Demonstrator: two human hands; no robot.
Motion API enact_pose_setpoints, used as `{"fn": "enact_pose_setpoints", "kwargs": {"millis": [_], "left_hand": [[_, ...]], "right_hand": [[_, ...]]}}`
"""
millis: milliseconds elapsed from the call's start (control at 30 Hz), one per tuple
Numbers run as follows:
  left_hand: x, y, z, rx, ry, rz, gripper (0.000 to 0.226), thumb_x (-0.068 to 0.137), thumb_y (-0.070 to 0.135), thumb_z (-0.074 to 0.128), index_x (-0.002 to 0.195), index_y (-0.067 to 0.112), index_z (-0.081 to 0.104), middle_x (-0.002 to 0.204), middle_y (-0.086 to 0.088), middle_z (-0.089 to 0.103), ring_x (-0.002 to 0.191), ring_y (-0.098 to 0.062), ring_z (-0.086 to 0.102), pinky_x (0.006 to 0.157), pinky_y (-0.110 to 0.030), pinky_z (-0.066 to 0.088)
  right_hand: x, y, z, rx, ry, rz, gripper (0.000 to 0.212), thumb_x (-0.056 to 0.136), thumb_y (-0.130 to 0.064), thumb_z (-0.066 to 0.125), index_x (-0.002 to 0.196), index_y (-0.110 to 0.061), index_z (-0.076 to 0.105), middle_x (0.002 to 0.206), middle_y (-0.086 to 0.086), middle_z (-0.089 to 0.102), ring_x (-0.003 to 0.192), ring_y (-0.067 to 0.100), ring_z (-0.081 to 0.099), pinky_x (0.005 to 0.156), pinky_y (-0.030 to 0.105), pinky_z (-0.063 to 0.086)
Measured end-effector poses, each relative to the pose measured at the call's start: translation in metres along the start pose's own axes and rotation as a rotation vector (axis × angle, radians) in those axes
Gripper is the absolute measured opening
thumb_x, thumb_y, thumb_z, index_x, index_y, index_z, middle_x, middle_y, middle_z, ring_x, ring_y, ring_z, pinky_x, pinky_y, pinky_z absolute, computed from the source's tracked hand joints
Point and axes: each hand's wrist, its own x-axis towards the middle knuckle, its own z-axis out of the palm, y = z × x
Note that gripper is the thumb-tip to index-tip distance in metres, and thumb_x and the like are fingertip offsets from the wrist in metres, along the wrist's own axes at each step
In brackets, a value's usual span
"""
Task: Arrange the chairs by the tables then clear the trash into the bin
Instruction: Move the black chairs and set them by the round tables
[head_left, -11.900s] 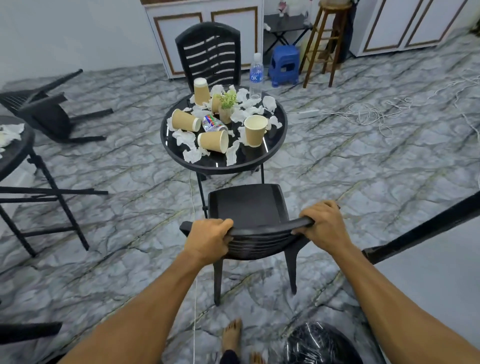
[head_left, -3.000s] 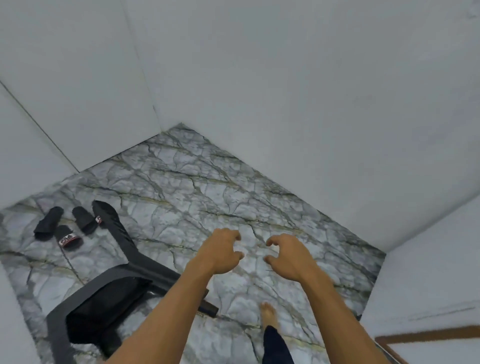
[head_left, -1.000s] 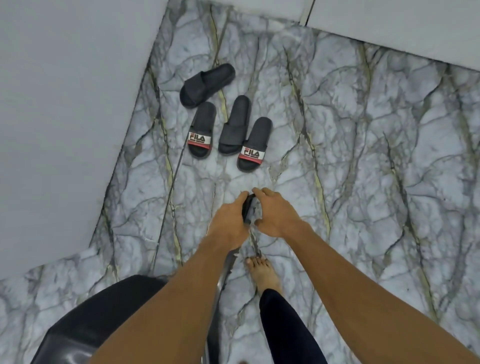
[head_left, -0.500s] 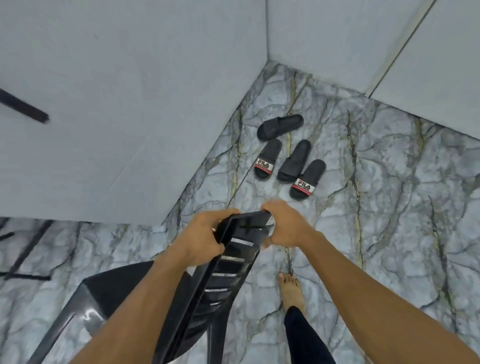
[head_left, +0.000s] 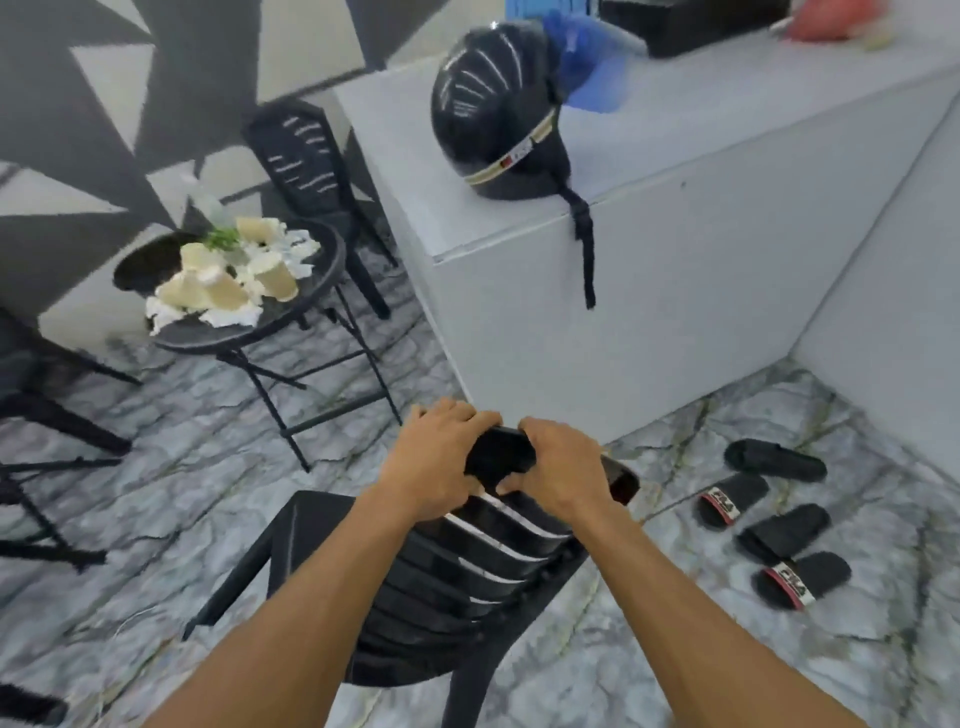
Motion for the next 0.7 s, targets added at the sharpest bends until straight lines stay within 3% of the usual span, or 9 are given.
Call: {"fn": "enact_pose_setpoints", "kwargs": {"millis": [167, 267, 333, 500, 567, 633, 700], "left_hand": [[-0.088, -0.100, -0.051, -0.037, 0.164, -0.136, 0.061, 0.064, 0.036, 0.087, 0.119, 0.025, 0.063, 0.106, 0.005, 0.067, 0.102, -0.023, 0.056, 0.086, -0.042, 0.045], [-0.128, -0.142, -0.071, -0.100, 0.228, -0.245, 0.065, 0.058, 0.035, 0.091, 0.117, 0.022, 0.066, 0.105, 0.003, 0.068, 0.101, -0.025, 0.057, 0.088, -0.041, 0.047], [-0.150, -0.165, -0.079, -0.159, 0.243, -0.312, 0.062, 0.056, 0.033, 0.092, 0.112, 0.023, 0.067, 0.098, 0.004, 0.066, 0.097, -0.024, 0.055, 0.086, -0.041, 0.046], [-0.193, -0.221, -0.094, -0.146, 0.310, -0.408, 0.059, 0.053, 0.034, 0.094, 0.105, 0.023, 0.068, 0.091, 0.010, 0.059, 0.095, -0.021, 0.054, 0.076, -0.032, 0.037], [-0.199, -0.233, -0.101, -0.028, 0.259, -0.417, 0.060, 0.055, 0.045, 0.090, 0.105, 0.029, 0.062, 0.092, 0.016, 0.052, 0.098, -0.017, 0.053, 0.084, -0.036, 0.034], [-0.197, -0.241, -0.103, 0.058, 0.221, -0.386, 0.072, 0.051, 0.062, 0.084, 0.111, 0.034, 0.055, 0.101, 0.020, 0.051, 0.104, -0.009, 0.048, 0.101, -0.040, 0.029], [-0.188, -0.252, -0.103, 0.053, 0.244, -0.383, 0.073, 0.047, 0.068, 0.083, 0.105, 0.035, 0.054, 0.101, 0.021, 0.055, 0.102, -0.009, 0.050, 0.100, -0.038, 0.031]], "right_hand": [[0.013, -0.113, 0.008, -0.053, -0.071, -0.142, 0.047, 0.062, -0.052, 0.085, 0.087, -0.030, 0.052, 0.074, -0.015, 0.053, 0.074, 0.013, 0.053, 0.063, 0.030, 0.034], [0.021, -0.154, 0.017, -0.062, -0.095, -0.154, 0.051, 0.058, -0.055, 0.087, 0.085, -0.027, 0.054, 0.076, -0.013, 0.059, 0.076, 0.015, 0.057, 0.065, 0.030, 0.040], [0.025, -0.170, 0.025, -0.040, -0.084, -0.142, 0.053, 0.053, -0.058, 0.087, 0.081, -0.031, 0.052, 0.077, -0.013, 0.060, 0.078, 0.014, 0.059, 0.064, 0.030, 0.042], [0.031, -0.173, 0.048, 0.019, -0.074, -0.108, 0.054, 0.048, -0.054, 0.090, 0.072, -0.042, 0.043, 0.072, -0.019, 0.054, 0.076, 0.009, 0.053, 0.056, 0.021, 0.030], [0.043, -0.182, 0.061, 0.078, -0.084, -0.134, 0.055, 0.046, -0.052, 0.092, 0.069, -0.042, 0.043, 0.070, -0.019, 0.054, 0.074, 0.011, 0.054, 0.058, 0.023, 0.035], [0.063, -0.192, 0.074, 0.112, -0.099, -0.169, 0.052, 0.044, -0.054, 0.092, 0.074, -0.036, 0.053, 0.075, -0.014, 0.063, 0.074, 0.014, 0.060, 0.064, 0.029, 0.046], [0.082, -0.201, 0.084, 0.140, -0.104, -0.194, 0.057, 0.042, -0.057, 0.092, 0.079, -0.026, 0.061, 0.074, -0.012, 0.066, 0.071, 0.013, 0.062, 0.067, 0.033, 0.052]]}}
